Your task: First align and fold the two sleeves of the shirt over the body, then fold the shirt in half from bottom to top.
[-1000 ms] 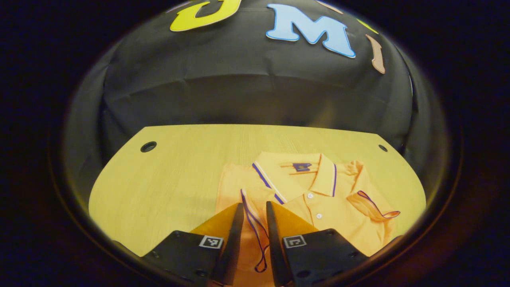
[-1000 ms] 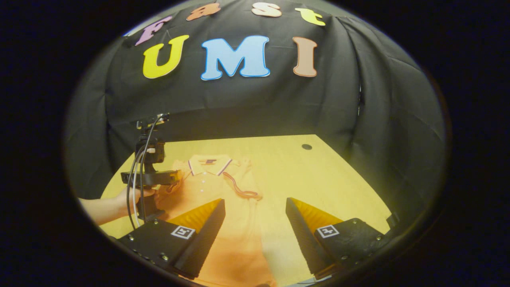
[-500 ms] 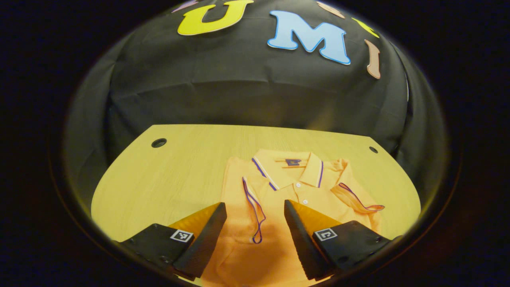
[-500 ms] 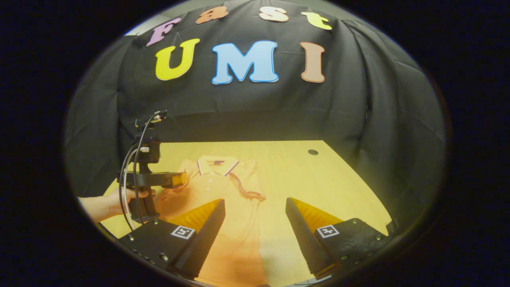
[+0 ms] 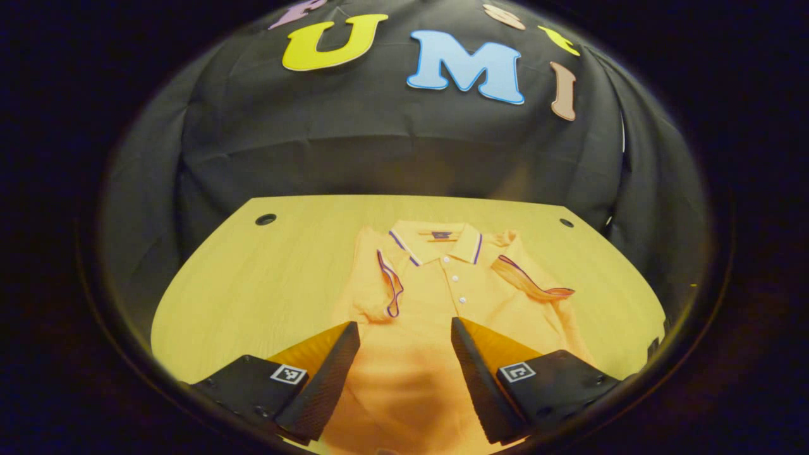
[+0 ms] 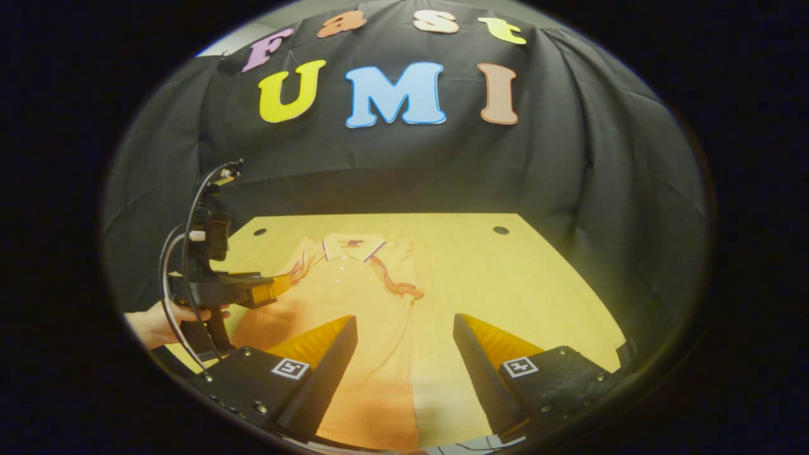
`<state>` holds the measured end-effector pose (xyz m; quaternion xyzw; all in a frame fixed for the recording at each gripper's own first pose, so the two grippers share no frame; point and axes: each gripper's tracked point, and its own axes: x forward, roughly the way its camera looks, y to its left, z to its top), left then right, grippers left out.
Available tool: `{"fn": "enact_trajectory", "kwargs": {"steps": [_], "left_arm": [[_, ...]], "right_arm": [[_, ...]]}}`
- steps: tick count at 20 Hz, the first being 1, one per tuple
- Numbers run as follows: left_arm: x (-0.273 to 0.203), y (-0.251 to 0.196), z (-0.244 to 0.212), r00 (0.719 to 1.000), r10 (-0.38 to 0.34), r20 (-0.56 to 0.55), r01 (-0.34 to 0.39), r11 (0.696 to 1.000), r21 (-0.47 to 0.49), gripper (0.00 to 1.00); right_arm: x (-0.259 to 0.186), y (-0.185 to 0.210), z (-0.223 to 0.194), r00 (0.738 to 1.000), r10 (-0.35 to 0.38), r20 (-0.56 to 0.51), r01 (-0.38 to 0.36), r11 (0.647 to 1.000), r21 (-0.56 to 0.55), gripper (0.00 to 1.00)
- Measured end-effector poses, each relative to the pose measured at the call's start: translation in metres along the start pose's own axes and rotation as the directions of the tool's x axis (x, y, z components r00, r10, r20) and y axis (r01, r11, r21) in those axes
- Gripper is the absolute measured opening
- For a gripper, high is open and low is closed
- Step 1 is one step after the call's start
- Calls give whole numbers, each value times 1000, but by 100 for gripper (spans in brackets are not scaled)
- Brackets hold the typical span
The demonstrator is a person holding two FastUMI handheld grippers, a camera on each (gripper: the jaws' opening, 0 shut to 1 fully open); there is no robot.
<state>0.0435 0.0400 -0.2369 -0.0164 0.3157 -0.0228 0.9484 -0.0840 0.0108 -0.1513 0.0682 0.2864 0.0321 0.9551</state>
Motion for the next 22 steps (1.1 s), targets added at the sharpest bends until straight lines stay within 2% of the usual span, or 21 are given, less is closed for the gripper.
{"fn": "enact_trajectory", "kwargs": {"steps": [2, 11, 22], "left_arm": [[-17, -7, -6, 1000, -12, -1, 12, 1000, -10, 96], [-95, -6, -56, 999, -25, -21, 25, 1000, -1, 94], [-166, 19, -135, 995, 13, -95, -10, 999, 33, 95]], "right_arm": [[-3, -1, -13, 1000, 5, -20, -5, 1000, -18, 95], [-20, 8, -70, 993, 44, -112, -48, 998, -31, 95], [-25, 16, -149, 963, 80, -257, -78, 997, 18, 95]]}}
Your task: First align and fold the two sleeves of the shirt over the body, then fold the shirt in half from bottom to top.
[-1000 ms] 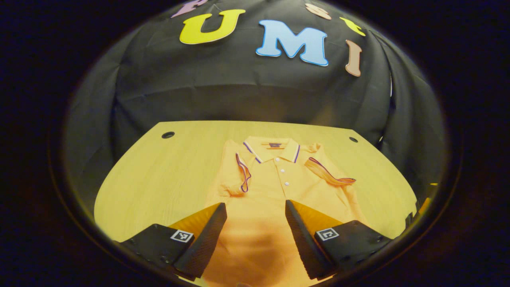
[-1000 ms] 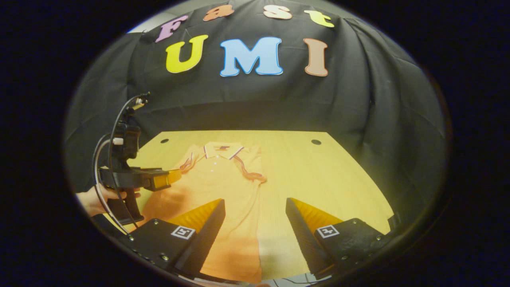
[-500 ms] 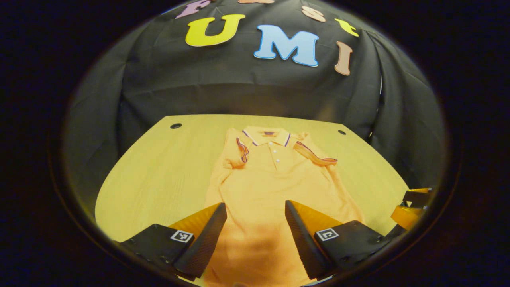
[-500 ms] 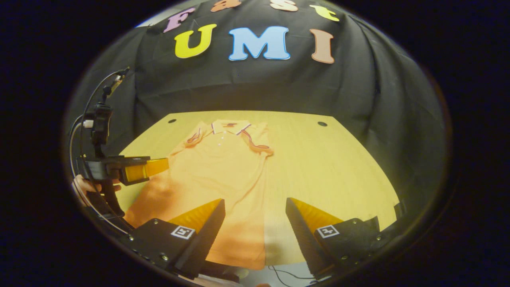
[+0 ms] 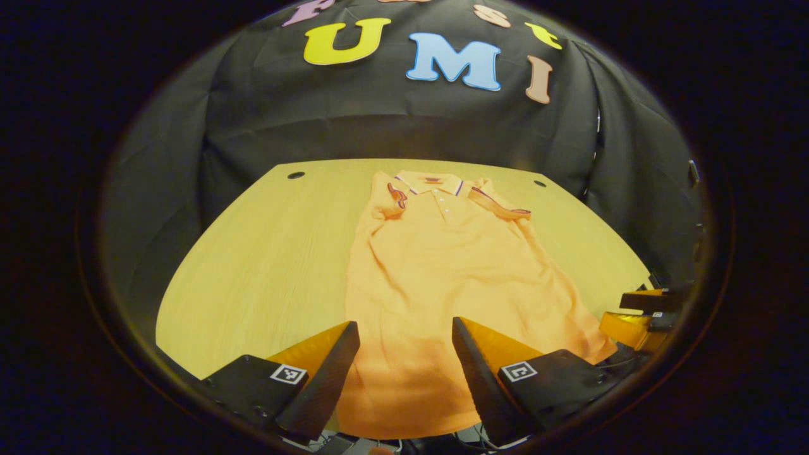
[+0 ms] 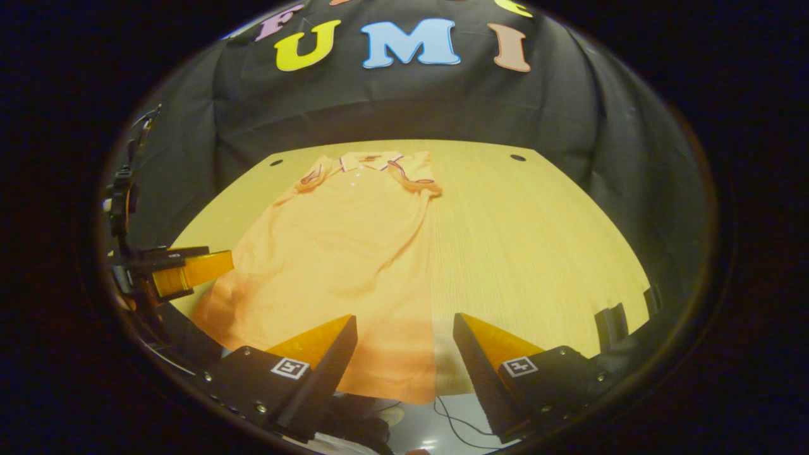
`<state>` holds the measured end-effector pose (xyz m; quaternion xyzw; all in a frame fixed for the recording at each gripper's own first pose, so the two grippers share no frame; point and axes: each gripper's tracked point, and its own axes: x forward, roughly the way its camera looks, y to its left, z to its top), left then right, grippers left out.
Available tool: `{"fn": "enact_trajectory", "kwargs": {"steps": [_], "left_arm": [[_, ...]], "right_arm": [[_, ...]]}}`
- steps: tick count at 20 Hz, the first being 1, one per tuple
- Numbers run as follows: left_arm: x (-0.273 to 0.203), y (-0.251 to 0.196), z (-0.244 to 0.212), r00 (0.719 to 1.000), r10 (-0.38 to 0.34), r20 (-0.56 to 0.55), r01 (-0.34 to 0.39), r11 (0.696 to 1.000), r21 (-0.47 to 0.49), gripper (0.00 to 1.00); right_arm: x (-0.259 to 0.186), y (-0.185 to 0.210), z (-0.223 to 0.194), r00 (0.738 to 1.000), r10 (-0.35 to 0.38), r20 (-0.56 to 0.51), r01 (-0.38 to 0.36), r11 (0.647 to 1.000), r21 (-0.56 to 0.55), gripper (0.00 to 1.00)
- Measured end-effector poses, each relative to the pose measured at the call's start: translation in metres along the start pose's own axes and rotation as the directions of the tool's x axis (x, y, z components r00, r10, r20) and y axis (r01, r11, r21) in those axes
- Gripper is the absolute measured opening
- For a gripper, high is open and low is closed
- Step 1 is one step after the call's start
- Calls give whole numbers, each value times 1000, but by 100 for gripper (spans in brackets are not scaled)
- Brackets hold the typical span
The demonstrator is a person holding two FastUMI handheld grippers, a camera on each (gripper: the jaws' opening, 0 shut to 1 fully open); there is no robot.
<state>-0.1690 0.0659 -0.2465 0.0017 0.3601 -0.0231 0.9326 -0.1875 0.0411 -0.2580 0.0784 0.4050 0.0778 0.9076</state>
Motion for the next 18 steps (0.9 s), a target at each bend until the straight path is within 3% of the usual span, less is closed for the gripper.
{"fn": "enact_trajectory", "kwargs": {"steps": [10, 18], "left_arm": [[-35, 10, -66, 999, -21, -49, 21, 1000, 2, 96], [-29, 4, -89, 998, -3, -62, 4, 1000, 24, 95]], "right_arm": [[9, 3, -43, 996, -9, -86, 14, 999, 49, 96], [9, 3, -50, 995, -25, -94, 27, 999, 24, 96]]}}
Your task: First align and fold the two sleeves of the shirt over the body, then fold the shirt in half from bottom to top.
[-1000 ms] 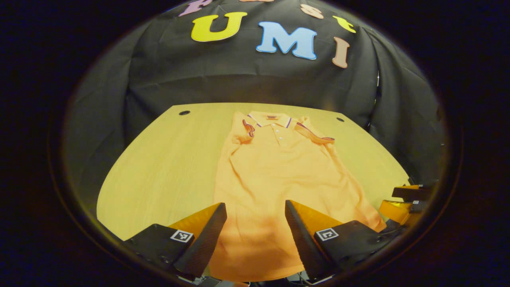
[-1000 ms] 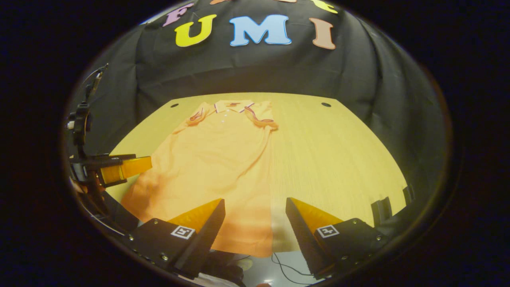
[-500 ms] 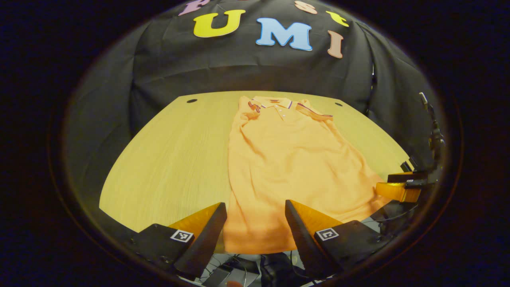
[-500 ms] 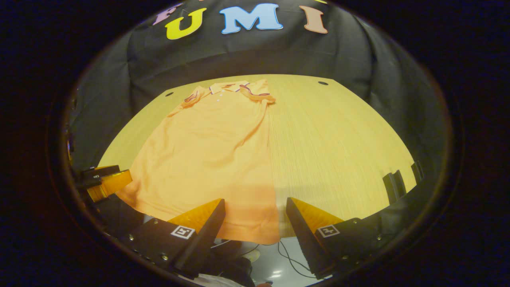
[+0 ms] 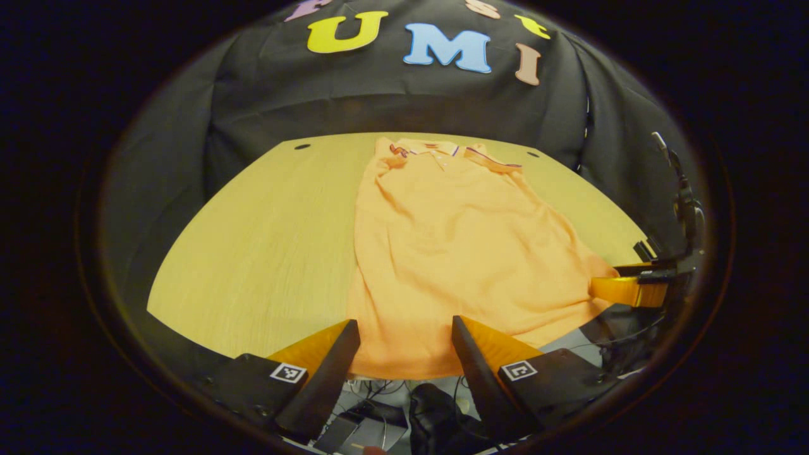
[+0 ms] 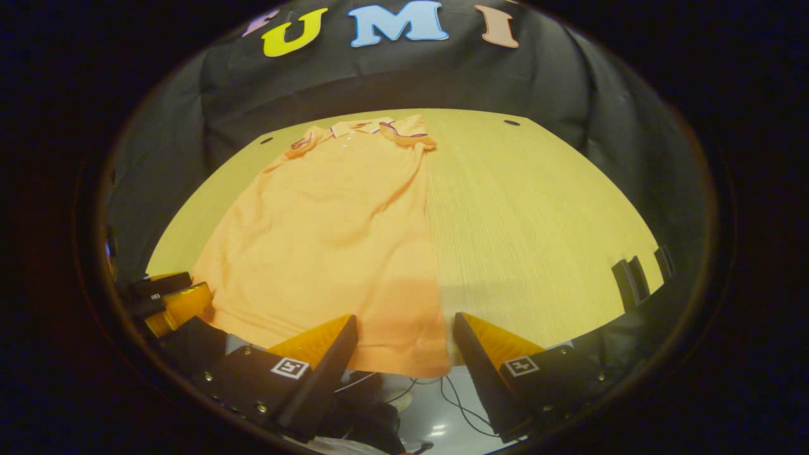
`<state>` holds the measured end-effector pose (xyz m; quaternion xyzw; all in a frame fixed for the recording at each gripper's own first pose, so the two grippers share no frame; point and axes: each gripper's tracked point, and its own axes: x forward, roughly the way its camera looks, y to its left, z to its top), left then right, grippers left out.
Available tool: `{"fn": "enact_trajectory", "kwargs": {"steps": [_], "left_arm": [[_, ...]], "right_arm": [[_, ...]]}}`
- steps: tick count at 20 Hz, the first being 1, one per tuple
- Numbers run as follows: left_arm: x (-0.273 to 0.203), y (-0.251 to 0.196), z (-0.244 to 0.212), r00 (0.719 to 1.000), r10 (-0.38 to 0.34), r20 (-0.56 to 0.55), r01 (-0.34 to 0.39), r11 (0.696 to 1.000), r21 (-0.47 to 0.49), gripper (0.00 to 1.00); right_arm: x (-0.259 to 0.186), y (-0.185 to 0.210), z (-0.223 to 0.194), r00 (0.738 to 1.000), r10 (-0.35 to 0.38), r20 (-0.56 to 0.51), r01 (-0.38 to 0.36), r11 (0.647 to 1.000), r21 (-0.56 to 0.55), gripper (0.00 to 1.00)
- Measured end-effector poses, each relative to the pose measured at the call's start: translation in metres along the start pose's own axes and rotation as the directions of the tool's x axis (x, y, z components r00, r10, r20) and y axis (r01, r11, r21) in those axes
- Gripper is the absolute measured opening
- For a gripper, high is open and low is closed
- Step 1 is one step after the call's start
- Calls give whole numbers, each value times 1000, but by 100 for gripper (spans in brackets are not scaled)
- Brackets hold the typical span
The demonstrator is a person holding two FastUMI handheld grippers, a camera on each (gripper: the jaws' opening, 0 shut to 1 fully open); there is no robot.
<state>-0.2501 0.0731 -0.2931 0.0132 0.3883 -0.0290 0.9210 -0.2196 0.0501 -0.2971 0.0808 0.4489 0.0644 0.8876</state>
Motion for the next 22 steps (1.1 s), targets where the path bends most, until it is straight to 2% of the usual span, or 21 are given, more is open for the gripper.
{"fn": "enact_trajectory", "kwargs": {"steps": [3, 4, 5, 6, 7, 8, 9, 10, 11, 12, 13, 14, 17, 22], "left_arm": [[4, -2, -3, 1000, 22, -8, -21, 998, 62, 95], [5, -8, -2, 1000, 4, 3, -4, 997, 75, 95], [6, -12, -3, 1000, 4, -1, -4, 997, 76, 81], [4, -14, -3, 1000, -1, -2, 2, 997, 81, 68], [3, -18, -3, 1000, -10, -2, 10, 996, 85, 54], [4, -19, -3, 1000, -3, 2, 3, 997, 78, 41], [4, -21, -1, 1000, 0, 5, 0, 998, 66, 27], [4, -20, -1, 1000, 6, 0, -6, 998, 55, 21], [5, -20, 0, 1000, 7, -2, -7, 999, 47, 14], [6, -19, 1, 1000, 14, 1, -14, 999, 39, 14], [8, -18, 3, 1000, 19, 3, -19, 1000, 13, 8], [6, -19, 3, 1000, 20, -2, -20, 1000, 7, 6], [3, -17, 4, 999, 41, -11, -41, 999, 6, 6], [-8, -23, 39, 997, 63, 44, -62, 998, -18, 6]], "right_arm": [[-1, 1, -4, 1000, -14, -5, 13, 999, -34, 96], [-1, 3, -3, 1000, -11, -2, 10, 999, -35, 91], [-1, 5, -5, 1000, -8, -4, 8, 999, -35, 88], [1, 7, -4, 1000, -5, -5, 5, 999, -32, 76], [-1, 8, -5, 1000, -2, -4, 2, 1000, -22, 68], [-3, 9, -5, 1000, 1, -7, -1, 1000, -11, 49], [-2, 10, -5, 1000, 4, -9, -4, 1000, -1, 40], [-2, 10, -5, 1000, 6, -9, -6, 1000, 18, 26], [-2, 11, -5, 1000, 15, -11, -15, 1000, 26, 20], [-2, 11, -4, 1000, 28, -7, -28, 999, 22, 20], [-4, 9, -6, 999, 38, -12, -37, 998, 50, 20], [-2, 12, -5, 998, 59, -17, -58, 996, 60, 4], [-5, 13, -3, 997, 81, -20, -79, 995, 67, 4], [-27, 12, 33, 991, 115, 62, -118, 992, 44, 4]]}}
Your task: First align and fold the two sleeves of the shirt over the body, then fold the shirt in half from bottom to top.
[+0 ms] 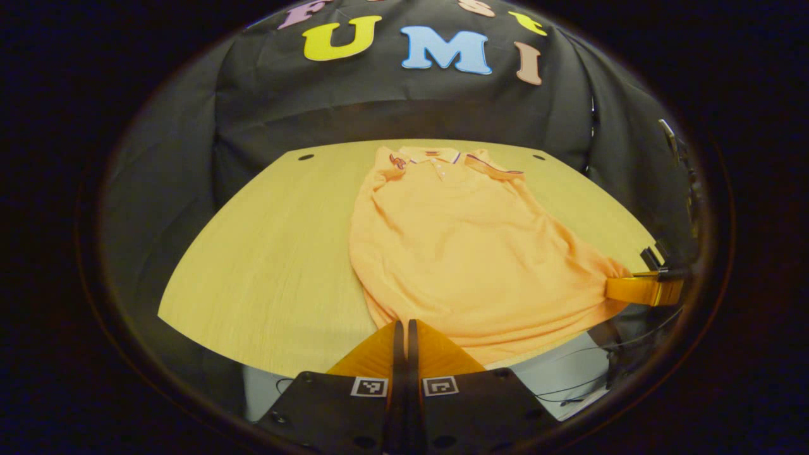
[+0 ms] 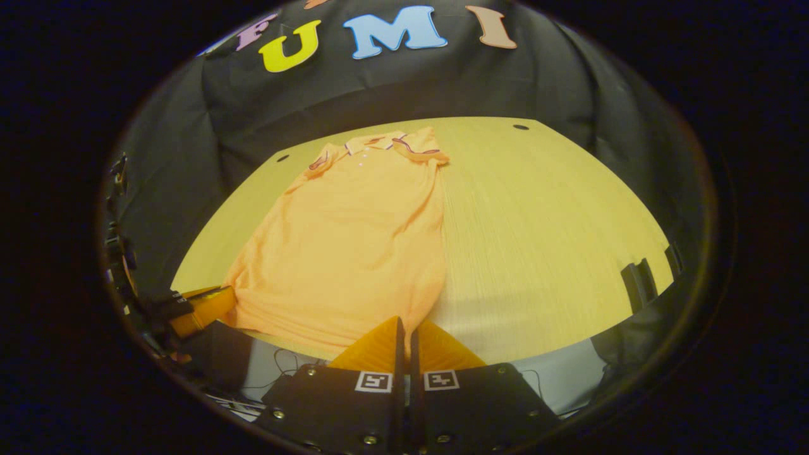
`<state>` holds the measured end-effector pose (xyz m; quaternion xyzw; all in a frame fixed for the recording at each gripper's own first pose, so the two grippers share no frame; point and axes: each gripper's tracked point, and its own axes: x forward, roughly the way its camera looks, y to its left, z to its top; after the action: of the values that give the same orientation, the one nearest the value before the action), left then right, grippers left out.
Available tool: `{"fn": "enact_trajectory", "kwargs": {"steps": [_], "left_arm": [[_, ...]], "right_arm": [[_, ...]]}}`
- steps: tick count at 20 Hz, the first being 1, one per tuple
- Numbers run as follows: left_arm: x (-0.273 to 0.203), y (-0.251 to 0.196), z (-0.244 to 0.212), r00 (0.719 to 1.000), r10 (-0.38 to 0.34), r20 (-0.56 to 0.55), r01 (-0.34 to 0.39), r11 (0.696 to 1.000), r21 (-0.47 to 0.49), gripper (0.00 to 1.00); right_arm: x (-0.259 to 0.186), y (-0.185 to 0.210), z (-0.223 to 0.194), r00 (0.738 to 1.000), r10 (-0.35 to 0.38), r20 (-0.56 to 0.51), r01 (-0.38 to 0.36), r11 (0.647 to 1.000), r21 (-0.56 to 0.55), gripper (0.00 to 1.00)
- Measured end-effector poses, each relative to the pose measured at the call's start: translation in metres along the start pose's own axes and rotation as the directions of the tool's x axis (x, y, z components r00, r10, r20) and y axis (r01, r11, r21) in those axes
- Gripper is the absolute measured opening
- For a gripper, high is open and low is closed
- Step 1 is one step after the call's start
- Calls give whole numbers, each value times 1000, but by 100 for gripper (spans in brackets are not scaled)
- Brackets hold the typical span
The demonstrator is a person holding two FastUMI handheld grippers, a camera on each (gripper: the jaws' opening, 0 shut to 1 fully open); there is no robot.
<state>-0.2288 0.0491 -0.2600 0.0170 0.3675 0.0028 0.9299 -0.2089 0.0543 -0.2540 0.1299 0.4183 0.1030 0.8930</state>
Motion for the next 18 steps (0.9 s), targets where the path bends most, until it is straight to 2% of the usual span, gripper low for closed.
{"fn": "enact_trajectory", "kwargs": {"steps": [2, 3, 4, 9, 18], "left_arm": [[-3, -3, 20, 999, 3, 33, -2, 1000, -26, 6], [-5, -4, 31, 999, 5, 53, -3, 999, -35, 7], [-7, -5, 42, 997, 9, 75, -6, 999, -41, 6], [-6, -17, 105, 985, 3, 174, 6, 999, -52, 7], [54, -14, 211, 968, -28, 251, 45, 997, -61, 6]], "right_arm": [[-5, -2, 18, 999, 8, 32, -8, 1000, -14, 4], [-8, -2, 26, 999, 13, 47, -12, 1000, -17, 7], [-10, -3, 36, 998, 16, 60, -15, 1000, -18, 4], [-13, -6, 91, 990, 22, 141, -17, 999, -41, 4], [24, -11, 207, 968, -6, 251, 36, 993, -115, 4]]}}
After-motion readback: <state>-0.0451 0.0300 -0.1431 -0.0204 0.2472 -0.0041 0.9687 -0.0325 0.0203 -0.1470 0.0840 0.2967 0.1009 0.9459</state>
